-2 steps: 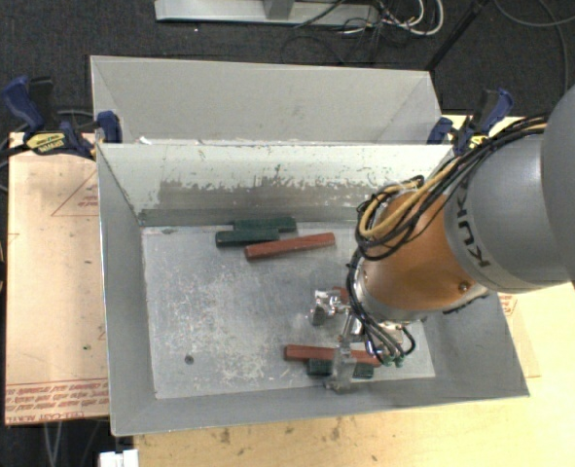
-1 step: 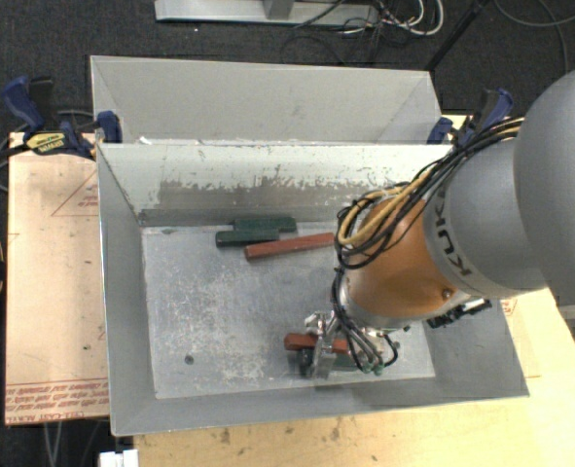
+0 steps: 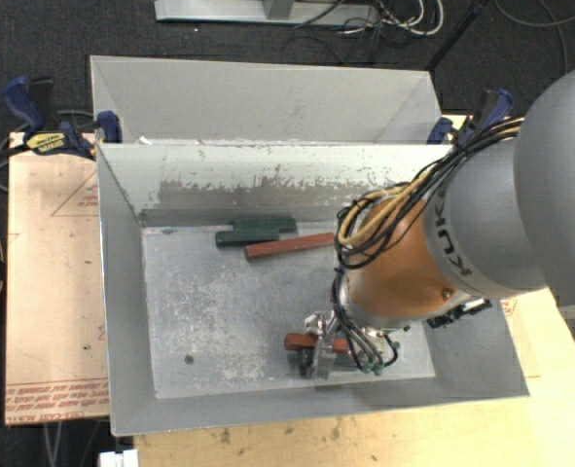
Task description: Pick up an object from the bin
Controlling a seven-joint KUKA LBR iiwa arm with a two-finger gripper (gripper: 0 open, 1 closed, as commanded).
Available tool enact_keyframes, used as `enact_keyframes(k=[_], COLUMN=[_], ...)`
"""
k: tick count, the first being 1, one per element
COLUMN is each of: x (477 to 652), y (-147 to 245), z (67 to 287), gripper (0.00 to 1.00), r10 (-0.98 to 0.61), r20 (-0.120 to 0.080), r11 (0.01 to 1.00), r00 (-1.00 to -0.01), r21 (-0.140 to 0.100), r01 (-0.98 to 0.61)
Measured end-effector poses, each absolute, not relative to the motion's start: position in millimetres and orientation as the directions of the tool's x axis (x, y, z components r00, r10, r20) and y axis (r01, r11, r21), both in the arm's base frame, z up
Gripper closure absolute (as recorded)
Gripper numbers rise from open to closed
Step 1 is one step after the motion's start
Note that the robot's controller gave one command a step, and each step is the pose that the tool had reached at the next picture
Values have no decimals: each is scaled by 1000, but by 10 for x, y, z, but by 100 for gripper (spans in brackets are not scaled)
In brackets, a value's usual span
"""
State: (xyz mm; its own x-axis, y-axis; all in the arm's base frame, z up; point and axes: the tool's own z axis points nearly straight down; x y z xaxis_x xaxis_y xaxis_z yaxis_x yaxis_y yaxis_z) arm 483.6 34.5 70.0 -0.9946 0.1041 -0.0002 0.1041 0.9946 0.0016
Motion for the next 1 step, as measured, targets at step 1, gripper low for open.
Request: enact_keyframes(k=[1], x=[4823], y=[343], z=[738], gripper=[100], r10=[104], r20=[5], r11=[995], r00=[-995], r21=[1], r01=[104])
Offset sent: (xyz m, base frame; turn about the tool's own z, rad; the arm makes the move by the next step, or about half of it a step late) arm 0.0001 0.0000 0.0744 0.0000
